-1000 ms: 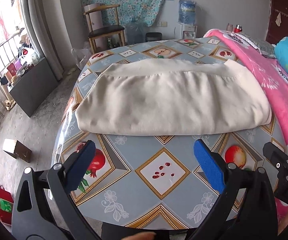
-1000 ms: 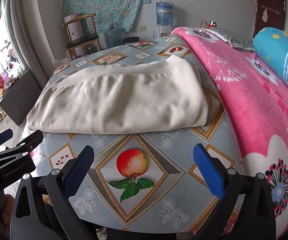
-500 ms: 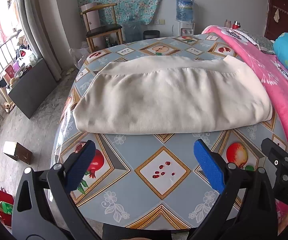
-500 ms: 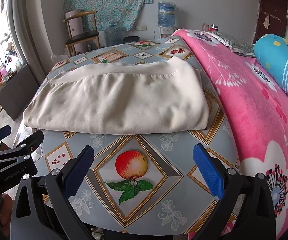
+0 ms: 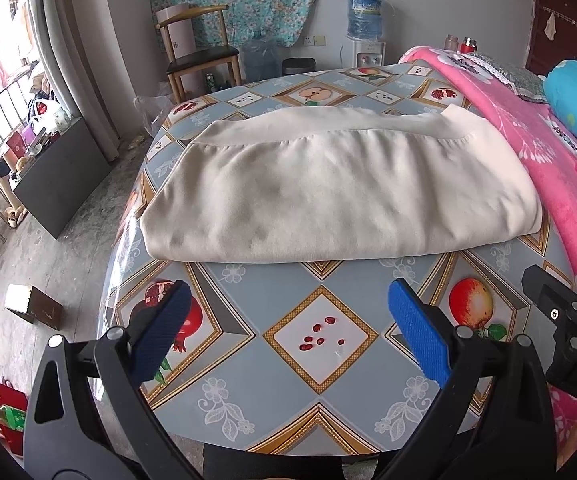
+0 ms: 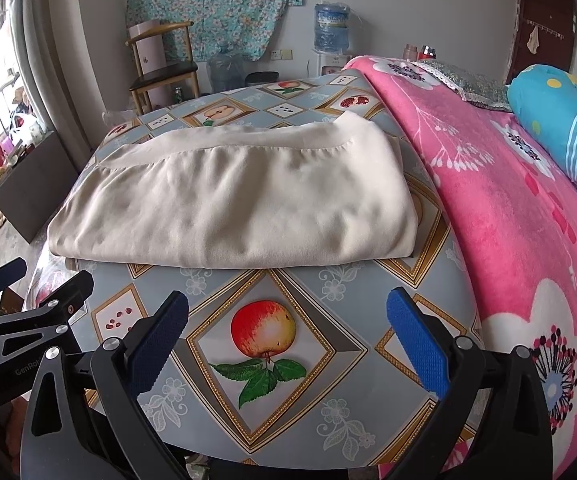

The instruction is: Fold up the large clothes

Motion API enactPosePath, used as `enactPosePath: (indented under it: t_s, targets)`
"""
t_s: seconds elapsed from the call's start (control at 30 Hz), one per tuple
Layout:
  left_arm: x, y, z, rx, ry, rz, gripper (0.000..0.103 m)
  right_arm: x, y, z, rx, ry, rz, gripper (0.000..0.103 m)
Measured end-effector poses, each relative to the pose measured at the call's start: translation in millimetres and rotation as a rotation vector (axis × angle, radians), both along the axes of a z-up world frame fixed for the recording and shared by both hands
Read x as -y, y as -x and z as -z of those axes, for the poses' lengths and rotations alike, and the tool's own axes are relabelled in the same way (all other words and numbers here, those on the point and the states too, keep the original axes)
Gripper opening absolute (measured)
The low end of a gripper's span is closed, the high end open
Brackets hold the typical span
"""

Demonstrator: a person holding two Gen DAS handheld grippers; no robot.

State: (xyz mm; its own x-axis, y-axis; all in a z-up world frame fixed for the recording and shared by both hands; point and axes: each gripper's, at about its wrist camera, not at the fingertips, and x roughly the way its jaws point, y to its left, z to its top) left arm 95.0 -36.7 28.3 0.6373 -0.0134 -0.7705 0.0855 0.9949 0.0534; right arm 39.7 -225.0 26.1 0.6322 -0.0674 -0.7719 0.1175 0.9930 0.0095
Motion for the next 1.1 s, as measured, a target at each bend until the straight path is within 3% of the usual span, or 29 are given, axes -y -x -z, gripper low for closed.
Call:
enactPosePath:
  t_s: [1.1]
  targets:
    - [-1.7,0.4,-0.4,-0.002,0.001,-0.004,0.095,-3.5,-1.0,-0.8,-0.010,0.008,-0.011,0.097]
